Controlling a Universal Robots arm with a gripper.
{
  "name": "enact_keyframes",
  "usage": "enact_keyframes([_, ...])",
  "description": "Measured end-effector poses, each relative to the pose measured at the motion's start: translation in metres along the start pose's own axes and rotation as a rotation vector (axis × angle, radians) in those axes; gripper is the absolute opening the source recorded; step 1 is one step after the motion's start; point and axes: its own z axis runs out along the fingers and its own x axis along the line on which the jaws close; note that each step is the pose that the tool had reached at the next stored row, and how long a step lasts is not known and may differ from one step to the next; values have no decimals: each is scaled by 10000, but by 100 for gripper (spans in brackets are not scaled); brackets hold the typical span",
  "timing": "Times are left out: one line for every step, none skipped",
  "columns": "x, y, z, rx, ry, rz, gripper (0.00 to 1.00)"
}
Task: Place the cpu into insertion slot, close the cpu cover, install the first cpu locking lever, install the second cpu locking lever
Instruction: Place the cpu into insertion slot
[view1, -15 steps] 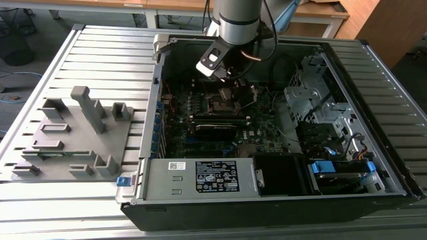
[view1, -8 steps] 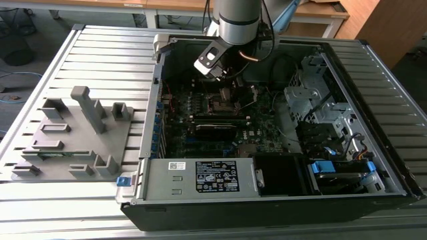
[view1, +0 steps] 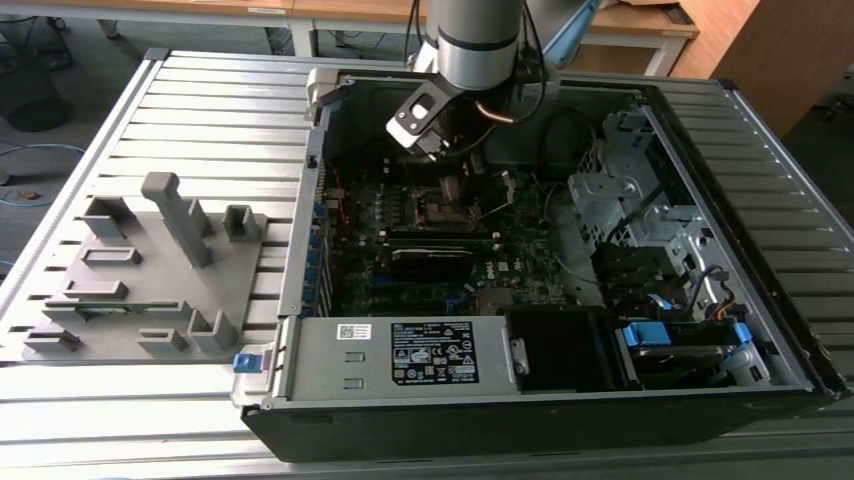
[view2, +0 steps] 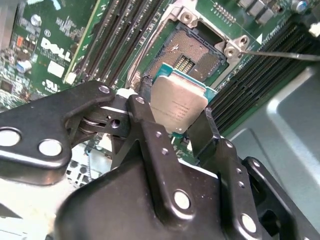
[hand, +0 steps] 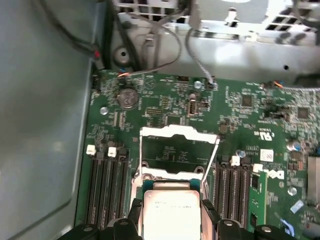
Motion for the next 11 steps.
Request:
enact_keyframes([0,0,3,-3,-14,180,54])
enact_keyframes([0,0,5,-7,-28,352,54])
enact_keyframes([0,0,8,-10,-43,533,54])
enact_keyframes([0,0,8,-13,-57,693,54])
enact_keyframes([-1,-1,8,-12,-59,722,54])
enact_keyframes([-1,0,8,-13,-60,724,54])
enact_keyframes([0,-1,8,-13,-60,726,54])
enact_keyframes([0,-1,9,-14,-60,727,54])
enact_keyframes([0,-1,9,-14,-59,728,54])
enact_keyframes([0,-1,9,-13,-60,730,54])
enact_keyframes([0,-5,10,-15,-59,732,54])
